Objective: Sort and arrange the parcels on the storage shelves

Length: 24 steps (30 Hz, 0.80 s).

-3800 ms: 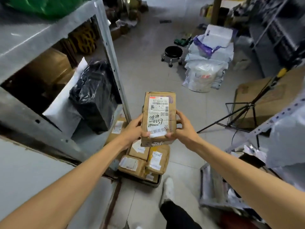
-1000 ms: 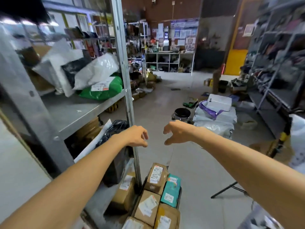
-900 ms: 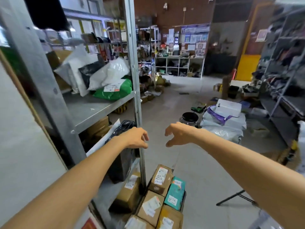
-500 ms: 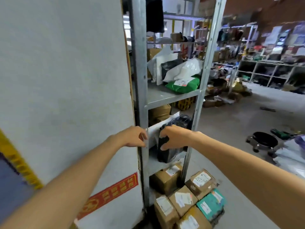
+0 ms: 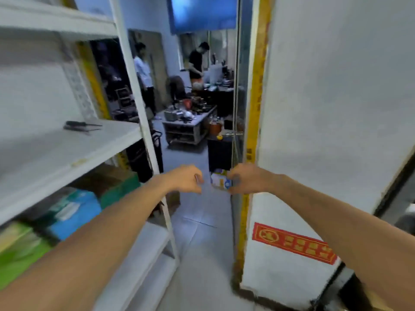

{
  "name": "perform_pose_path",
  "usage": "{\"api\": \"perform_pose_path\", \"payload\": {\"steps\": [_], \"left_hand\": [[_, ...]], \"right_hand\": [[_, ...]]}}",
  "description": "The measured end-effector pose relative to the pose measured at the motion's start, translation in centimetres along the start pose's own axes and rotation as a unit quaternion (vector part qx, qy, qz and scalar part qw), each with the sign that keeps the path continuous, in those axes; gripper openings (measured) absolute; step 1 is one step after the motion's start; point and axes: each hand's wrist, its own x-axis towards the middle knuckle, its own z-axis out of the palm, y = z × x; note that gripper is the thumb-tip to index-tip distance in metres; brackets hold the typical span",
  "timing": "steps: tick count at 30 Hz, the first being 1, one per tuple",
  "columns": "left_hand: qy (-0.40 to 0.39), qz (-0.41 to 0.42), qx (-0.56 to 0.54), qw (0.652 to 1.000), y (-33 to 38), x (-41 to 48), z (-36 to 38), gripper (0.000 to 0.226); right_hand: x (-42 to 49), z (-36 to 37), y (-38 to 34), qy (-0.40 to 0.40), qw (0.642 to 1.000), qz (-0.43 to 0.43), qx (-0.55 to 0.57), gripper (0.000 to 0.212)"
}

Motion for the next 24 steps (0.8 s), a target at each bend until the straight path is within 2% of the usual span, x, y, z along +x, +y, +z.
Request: {"api": "perform_pose_path", "payload": {"steps": [4,7,11,18,24], "left_hand": [[0.043,-0.113,-0.034,0.992,-9.3,-8.8,0.3,0.024],[0.034,-0.182,-0.061,0.981,-14.3,-15.8,1.4,0.019],[0.046,-0.276,-0.072,0.958,-18.8,-24.9,3.4,0.035],[0.088,-0.428,-0.084,0.896,-20.4,-39.4,6.6,0.034],[0.114,-0.523,-0.126,0.835,-19.0,-46.6,10.1,0.033]], "right_hand": [[3.5,0.9,-10.7,-0.025,0.993,-0.112,0.023,0.053],[4.9,2.5,-18.5,-0.043,0.983,-0.173,0.036,0.050],[5.9,4.9,-28.3,-0.056,0.962,-0.263,0.036,0.056],[3.4,7.4,-41.3,-0.090,0.903,-0.421,0.005,0.056],[-0.2,10.1,-46.7,-0.132,0.850,-0.510,-0.005,0.059]]}}
